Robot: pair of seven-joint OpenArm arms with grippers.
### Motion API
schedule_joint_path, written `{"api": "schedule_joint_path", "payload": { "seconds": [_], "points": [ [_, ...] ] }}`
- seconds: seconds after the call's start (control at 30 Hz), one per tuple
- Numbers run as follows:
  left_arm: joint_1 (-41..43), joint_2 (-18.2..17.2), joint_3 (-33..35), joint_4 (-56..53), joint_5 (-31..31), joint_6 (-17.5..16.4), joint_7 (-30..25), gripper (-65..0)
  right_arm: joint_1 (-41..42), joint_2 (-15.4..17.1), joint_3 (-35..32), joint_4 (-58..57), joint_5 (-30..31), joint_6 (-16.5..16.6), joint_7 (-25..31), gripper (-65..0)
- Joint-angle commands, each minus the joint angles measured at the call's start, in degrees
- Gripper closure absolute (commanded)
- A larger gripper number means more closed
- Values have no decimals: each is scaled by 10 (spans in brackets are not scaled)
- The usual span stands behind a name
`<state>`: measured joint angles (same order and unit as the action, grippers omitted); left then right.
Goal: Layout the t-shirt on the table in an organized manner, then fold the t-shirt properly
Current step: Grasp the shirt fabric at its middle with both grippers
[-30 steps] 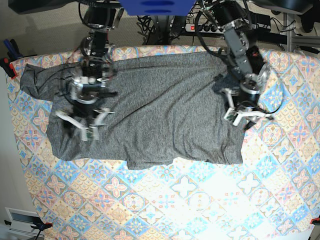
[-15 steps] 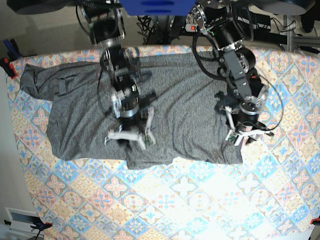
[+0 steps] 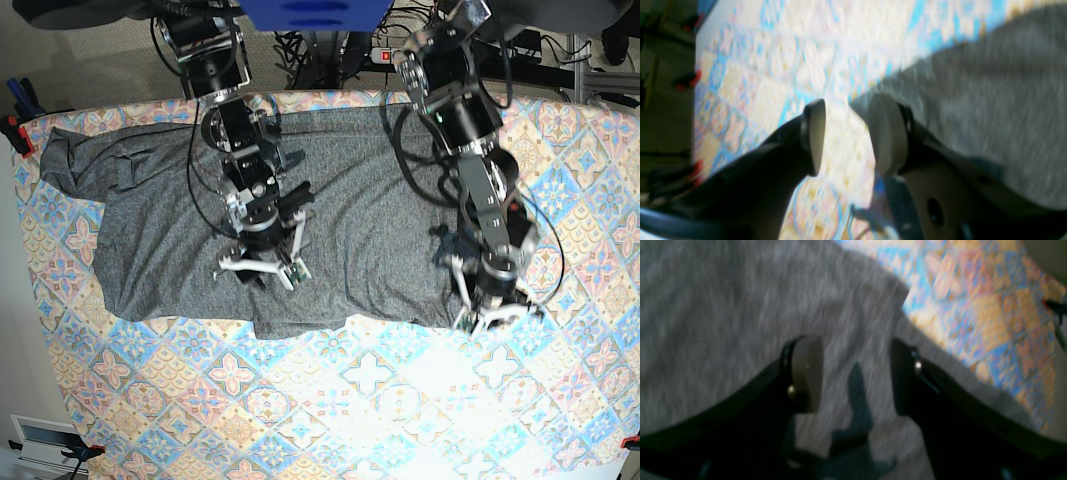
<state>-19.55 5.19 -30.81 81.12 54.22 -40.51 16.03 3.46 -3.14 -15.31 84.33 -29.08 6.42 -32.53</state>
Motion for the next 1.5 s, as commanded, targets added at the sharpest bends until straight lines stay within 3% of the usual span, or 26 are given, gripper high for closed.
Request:
{"api": "schedule_joint_path", "payload": {
  "seconds": [0.0, 0.27, 0.47, 0.73, 0.87, 1.1, 1.27, 1.47],
  "points": [
    [-22, -6, -10, -16, -1, 5, -4, -243, 12, -2, 1, 10, -2, -4, 13, -304],
    [-87, -37, -86, -149, -2, 5, -6, -243, -25, 3, 0, 11, -3, -4, 13, -304],
    [-120, -66, -87, -253, 4, 5, -4, -244, -26, 4, 0, 11, -4, -4, 13, -304],
    [-127, -71, -85, -328, 5, 5, 13, -243, -26, 5, 0, 11, -4, -4, 13, -304],
    [-124, -68, -84, -330, -2, 5, 21, -226, -26, 5, 1, 11, -4, -4, 13, -304],
    [-113, -50, -52, -312, -3, 5, 21, -20, -26, 5, 1, 11, -4, -4, 13, -304],
    [-79, -33, -47, -248, 4, 5, 21, -18, -26, 5, 1, 11, -4, -4, 13, -304],
    [23, -24, 18, -100, -3, 5, 20, -16, -26, 11, 1, 11, -5, -4, 13, -304]
  ]
}}
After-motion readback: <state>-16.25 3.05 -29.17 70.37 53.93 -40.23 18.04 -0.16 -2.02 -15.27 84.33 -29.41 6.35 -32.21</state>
